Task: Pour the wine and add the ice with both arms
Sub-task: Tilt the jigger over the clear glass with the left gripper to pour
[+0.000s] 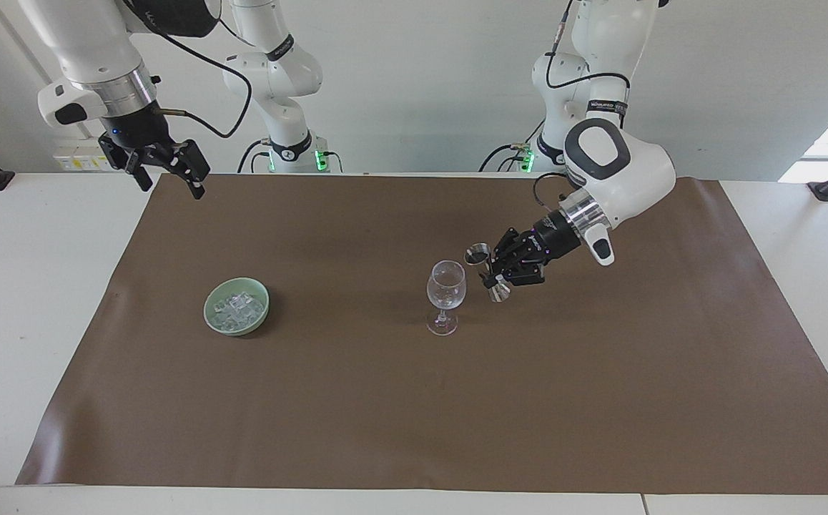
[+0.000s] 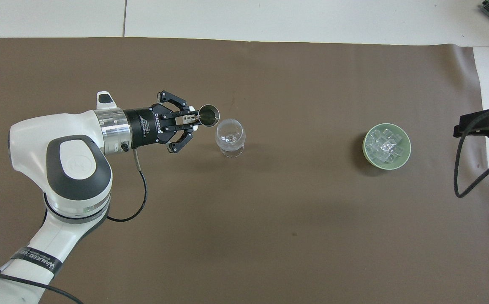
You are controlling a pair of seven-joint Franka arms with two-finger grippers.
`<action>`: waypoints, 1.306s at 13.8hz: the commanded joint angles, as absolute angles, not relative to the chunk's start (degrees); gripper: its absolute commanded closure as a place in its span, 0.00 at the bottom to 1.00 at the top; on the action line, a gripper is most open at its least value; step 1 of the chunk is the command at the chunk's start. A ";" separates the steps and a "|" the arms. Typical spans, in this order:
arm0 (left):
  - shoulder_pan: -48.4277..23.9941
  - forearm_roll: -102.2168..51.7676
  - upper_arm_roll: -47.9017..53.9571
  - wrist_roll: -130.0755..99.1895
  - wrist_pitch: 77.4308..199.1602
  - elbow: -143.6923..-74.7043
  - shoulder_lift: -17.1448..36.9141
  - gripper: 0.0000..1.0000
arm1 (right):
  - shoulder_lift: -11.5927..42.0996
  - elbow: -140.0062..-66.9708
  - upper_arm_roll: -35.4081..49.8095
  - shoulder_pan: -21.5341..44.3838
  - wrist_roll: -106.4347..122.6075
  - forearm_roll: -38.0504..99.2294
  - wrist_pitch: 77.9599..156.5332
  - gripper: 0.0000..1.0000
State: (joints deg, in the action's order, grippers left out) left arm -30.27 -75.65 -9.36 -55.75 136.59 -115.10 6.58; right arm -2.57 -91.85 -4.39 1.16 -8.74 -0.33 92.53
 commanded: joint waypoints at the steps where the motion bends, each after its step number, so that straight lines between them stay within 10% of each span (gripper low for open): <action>1: -32.69 -72.79 -10.02 -55.11 139.92 -116.46 5.01 1.00 | -2.99 -92.37 -4.13 0.62 -8.17 1.14 92.55 0.00; 18: -40.42 -66.18 -9.93 -46.51 158.90 -117.86 5.54 1.00 | -2.99 -92.46 -4.13 0.62 -8.17 1.14 92.55 0.00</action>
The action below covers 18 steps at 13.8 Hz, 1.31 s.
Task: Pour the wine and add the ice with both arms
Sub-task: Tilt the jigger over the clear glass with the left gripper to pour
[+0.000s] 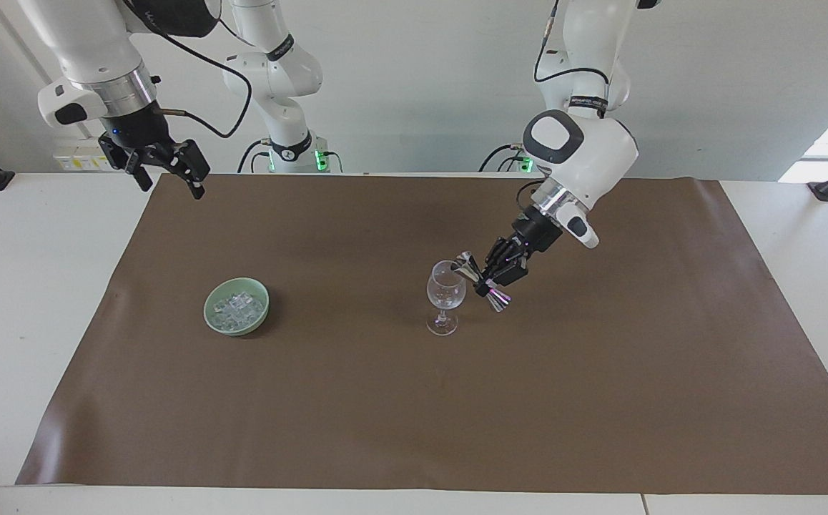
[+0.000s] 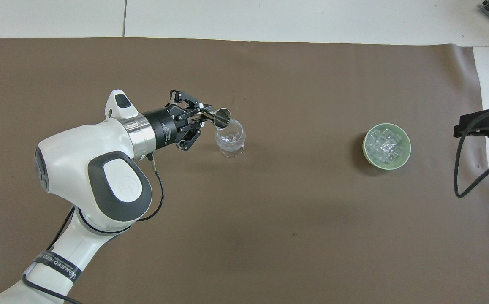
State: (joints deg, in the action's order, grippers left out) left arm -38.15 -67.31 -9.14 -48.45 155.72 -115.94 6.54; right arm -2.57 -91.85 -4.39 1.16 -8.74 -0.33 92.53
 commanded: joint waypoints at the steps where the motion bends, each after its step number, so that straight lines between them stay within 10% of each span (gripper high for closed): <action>1: -40.78 -66.18 -9.93 -45.19 159.78 -118.04 5.54 1.00 | -2.99 -92.37 -4.13 0.62 -8.17 1.14 92.55 0.00; 18: -43.33 -66.09 -9.93 -29.37 169.01 -119.71 5.54 1.00 | -2.99 -92.37 -4.13 0.62 -8.17 1.14 92.55 0.00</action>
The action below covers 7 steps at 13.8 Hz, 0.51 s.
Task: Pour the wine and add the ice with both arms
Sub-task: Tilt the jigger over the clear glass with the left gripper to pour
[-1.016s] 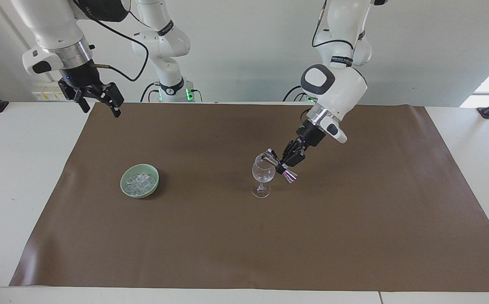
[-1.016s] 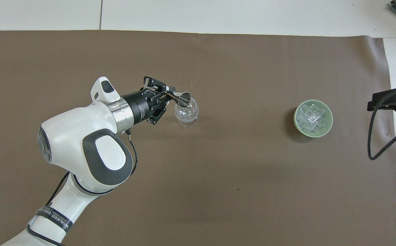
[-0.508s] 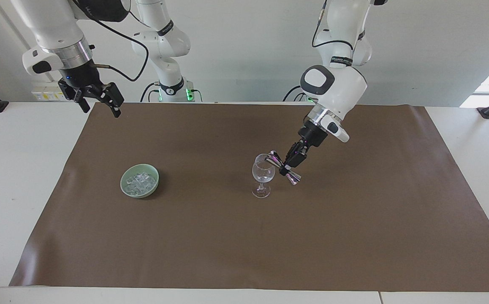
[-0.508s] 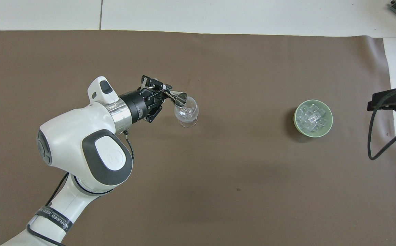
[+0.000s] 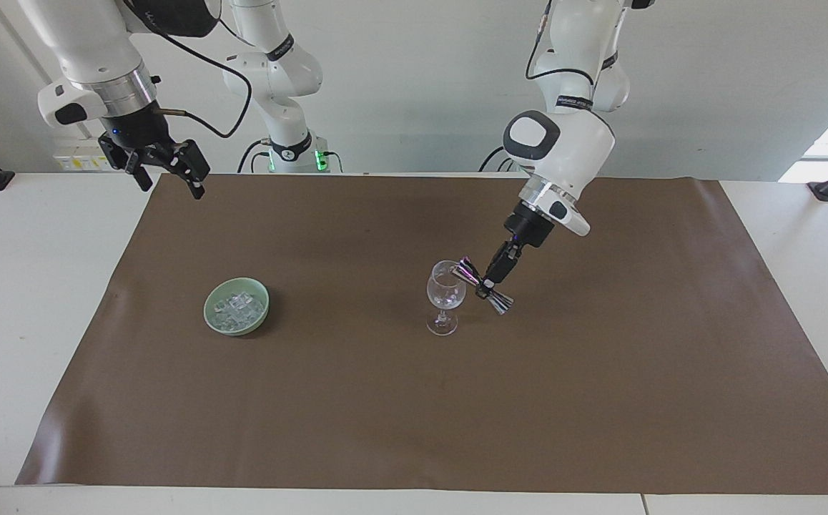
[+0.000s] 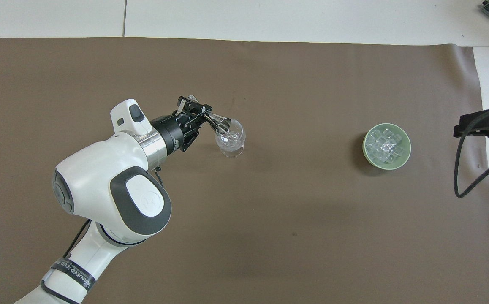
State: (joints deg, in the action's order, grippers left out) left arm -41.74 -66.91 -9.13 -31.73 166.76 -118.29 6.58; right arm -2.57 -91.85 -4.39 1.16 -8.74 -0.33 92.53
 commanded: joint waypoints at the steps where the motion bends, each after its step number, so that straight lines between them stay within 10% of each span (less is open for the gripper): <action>1: -43.33 -66.09 -9.93 -28.14 169.10 -119.71 5.54 1.00 | -2.99 -92.46 -4.13 0.62 -8.17 1.14 92.55 0.00; 7: -43.42 -66.09 -9.93 -25.93 172.09 -119.71 5.80 1.00 | -2.99 -92.37 -4.13 0.62 -8.17 1.14 92.55 0.00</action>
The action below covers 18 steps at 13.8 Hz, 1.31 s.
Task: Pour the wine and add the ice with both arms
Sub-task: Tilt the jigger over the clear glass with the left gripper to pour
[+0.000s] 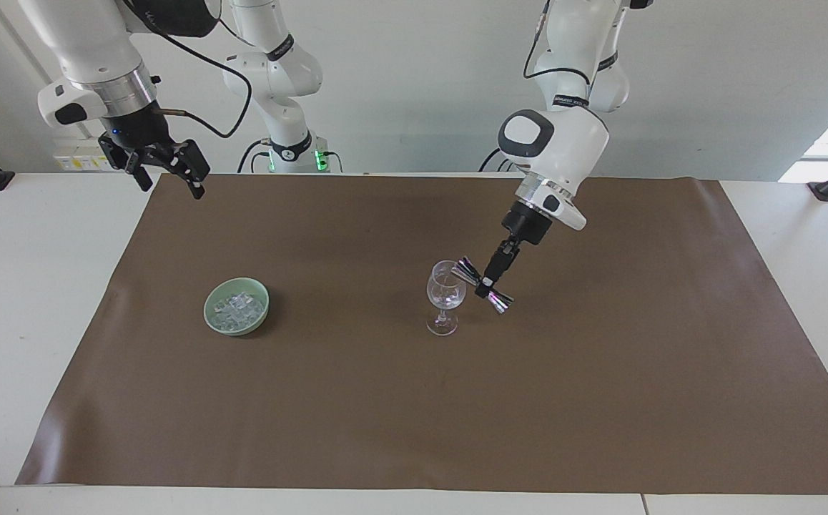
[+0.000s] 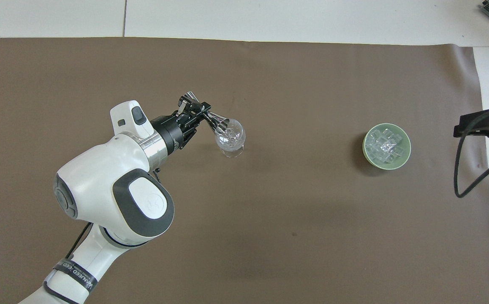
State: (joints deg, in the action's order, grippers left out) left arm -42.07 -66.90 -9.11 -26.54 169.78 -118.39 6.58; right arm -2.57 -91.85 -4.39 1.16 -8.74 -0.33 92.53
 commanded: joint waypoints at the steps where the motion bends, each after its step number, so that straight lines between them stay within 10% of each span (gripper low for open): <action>1: -43.42 -66.09 -9.93 -25.41 172.35 -119.71 5.80 1.00 | -2.99 -92.37 -4.13 0.62 -8.17 1.14 92.55 0.00; 18: -47.20 -66.18 -9.93 -14.77 179.21 -119.80 6.68 1.00 | -2.99 -92.37 -4.13 0.62 -8.17 1.14 92.55 0.00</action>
State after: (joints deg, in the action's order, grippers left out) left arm -45.44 -66.86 -9.01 -15.64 177.07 -119.17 6.83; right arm -2.57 -91.85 -4.39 1.16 -8.74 -0.33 92.53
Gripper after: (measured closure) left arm 0.793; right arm 0.000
